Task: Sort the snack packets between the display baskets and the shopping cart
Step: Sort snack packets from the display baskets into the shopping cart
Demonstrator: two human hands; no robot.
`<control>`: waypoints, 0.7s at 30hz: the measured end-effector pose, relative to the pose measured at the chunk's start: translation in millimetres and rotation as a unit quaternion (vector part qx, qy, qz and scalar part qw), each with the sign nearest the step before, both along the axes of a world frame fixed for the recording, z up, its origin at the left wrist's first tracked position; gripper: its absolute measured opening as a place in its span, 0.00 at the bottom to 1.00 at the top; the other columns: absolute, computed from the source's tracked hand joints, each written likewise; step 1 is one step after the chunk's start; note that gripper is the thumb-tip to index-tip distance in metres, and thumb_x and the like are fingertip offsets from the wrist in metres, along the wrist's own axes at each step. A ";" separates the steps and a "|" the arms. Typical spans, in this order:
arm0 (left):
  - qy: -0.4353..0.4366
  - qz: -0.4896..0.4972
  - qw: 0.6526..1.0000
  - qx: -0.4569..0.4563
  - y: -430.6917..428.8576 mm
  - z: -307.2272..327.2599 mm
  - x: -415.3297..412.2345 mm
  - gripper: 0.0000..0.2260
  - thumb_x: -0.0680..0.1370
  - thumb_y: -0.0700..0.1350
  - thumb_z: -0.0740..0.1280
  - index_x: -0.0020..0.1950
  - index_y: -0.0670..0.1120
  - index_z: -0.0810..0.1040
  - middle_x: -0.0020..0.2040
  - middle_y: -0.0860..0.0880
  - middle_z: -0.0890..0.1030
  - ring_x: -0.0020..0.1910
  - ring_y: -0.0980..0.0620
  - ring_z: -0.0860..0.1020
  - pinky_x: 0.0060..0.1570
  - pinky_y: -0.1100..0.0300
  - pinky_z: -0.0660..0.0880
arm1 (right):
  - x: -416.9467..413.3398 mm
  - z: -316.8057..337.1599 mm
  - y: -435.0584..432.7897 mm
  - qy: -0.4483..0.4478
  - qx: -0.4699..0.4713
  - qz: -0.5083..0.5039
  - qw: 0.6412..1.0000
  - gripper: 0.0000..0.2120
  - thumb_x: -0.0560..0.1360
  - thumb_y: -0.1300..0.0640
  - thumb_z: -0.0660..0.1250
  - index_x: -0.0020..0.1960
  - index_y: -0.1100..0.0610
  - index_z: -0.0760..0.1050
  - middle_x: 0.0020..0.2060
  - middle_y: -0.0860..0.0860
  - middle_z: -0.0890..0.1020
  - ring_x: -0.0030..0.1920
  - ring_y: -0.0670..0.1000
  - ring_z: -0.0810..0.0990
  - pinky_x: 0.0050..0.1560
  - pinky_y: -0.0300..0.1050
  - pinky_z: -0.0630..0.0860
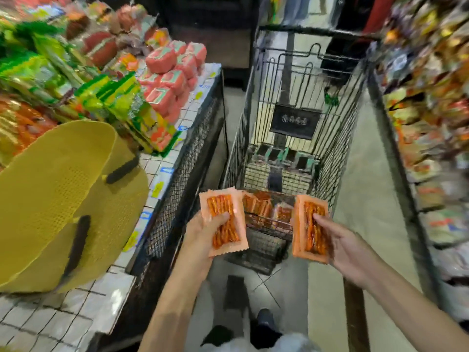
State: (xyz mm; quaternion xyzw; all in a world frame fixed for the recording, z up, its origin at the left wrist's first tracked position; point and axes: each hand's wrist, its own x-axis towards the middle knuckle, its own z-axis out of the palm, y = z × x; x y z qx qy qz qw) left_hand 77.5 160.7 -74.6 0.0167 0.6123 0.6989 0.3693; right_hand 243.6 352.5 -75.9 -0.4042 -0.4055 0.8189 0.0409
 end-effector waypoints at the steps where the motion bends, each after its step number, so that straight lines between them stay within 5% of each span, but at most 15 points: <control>1: 0.012 -0.009 1.000 -0.017 15.2 -7.5 -10.0 0.07 0.76 0.36 0.65 0.51 0.45 0.81 0.43 0.48 0.85 0.40 0.54 0.83 0.38 0.61 0.79 | -7.1 -6.2 14.6 -0.005 0.008 -0.007 1.000 0.15 0.73 0.54 0.66 0.57 0.58 0.79 0.46 0.56 0.84 0.42 0.52 0.85 0.38 0.51 0.82; 6: 0.055 -0.025 0.991 -0.123 83.7 -50.5 -66.5 0.12 0.76 0.36 0.67 0.59 0.39 0.77 0.52 0.41 0.83 0.49 0.45 0.81 0.53 0.49 0.77 | -59.0 -51.2 69.6 -0.030 0.027 -0.082 0.996 0.11 0.78 0.59 0.63 0.60 0.55 0.73 0.48 0.55 0.82 0.44 0.52 0.83 0.47 0.55 0.81; 9: 0.086 -0.054 0.981 -0.166 120.3 -82.5 -99.1 0.08 0.77 0.35 0.67 0.56 0.41 0.79 0.52 0.41 0.83 0.50 0.45 0.82 0.51 0.52 0.79 | -99.7 -89.9 89.3 -0.071 0.042 -0.107 0.991 0.07 0.79 0.60 0.62 0.57 0.53 0.72 0.51 0.56 0.81 0.48 0.55 0.81 0.51 0.62 0.77; 12: 0.137 -0.091 0.956 -0.241 156.7 -118.4 -129.9 0.07 0.76 0.37 0.68 0.53 0.40 0.80 0.51 0.41 0.83 0.52 0.43 0.81 0.55 0.47 0.77 | -144.6 -140.2 97.7 -0.140 0.109 -0.085 0.980 0.15 0.79 0.60 0.62 0.65 0.57 0.67 0.57 0.56 0.78 0.57 0.57 0.78 0.52 0.56 0.79; 14: 0.164 -0.120 0.936 -0.286 175.4 -142.2 -144.7 0.11 0.76 0.39 0.69 0.57 0.39 0.77 0.53 0.42 0.82 0.53 0.45 0.80 0.57 0.49 0.75 | -174.0 -177.1 98.8 -0.183 0.136 -0.059 0.972 0.20 0.79 0.62 0.62 0.69 0.62 0.63 0.60 0.57 0.76 0.63 0.58 0.74 0.49 0.43 0.80; 17: 0.182 -0.183 0.921 -0.292 193.3 -173.1 -150.6 0.12 0.77 0.41 0.69 0.58 0.40 0.73 0.53 0.43 0.81 0.53 0.45 0.80 0.54 0.49 0.76 | -206.0 -229.6 95.8 -0.250 0.137 -0.006 0.959 0.20 0.80 0.60 0.62 0.69 0.63 0.63 0.62 0.59 0.75 0.62 0.57 0.74 0.60 0.49 0.74; 21: 0.208 -0.260 0.881 -0.337 210.0 -214.2 -151.2 0.11 0.79 0.41 0.65 0.60 0.43 0.69 0.46 0.55 0.77 0.52 0.47 0.80 0.40 0.70 0.73 | -226.2 -276.7 94.9 -0.307 0.122 0.058 0.942 0.14 0.79 0.61 0.61 0.64 0.59 0.65 0.60 0.59 0.74 0.61 0.57 0.74 0.59 0.50 0.71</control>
